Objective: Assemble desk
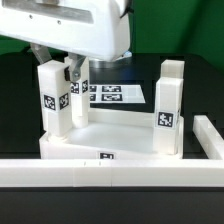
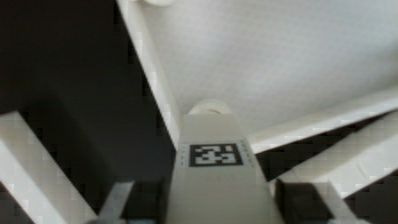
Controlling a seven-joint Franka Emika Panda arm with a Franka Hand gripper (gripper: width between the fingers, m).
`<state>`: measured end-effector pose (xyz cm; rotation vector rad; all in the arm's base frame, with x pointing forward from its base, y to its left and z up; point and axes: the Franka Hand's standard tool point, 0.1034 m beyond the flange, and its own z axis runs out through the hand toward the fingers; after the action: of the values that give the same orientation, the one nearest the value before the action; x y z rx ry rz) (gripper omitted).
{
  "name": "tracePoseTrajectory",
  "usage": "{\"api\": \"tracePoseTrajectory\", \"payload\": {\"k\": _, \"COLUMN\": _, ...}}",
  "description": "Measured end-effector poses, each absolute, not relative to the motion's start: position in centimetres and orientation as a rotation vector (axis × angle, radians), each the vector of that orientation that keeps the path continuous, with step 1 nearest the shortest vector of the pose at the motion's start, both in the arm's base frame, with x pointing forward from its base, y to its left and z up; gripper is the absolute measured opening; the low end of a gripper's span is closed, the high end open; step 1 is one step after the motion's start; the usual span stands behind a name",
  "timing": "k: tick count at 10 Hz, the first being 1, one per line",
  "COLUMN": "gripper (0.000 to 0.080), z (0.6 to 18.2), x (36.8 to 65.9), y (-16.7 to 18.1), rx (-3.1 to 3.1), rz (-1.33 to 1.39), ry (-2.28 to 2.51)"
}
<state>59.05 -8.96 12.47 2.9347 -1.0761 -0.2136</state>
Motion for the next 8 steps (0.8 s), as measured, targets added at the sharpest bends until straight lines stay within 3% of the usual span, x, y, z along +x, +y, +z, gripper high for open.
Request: {"api": "tracePoseTrajectory", "payload": {"k": 8, "gripper": 0.0288, "z": 12.36, "x": 59.34, "y": -8.74, "rx": 2.554, "rz": -0.190, "ry": -1.801}}
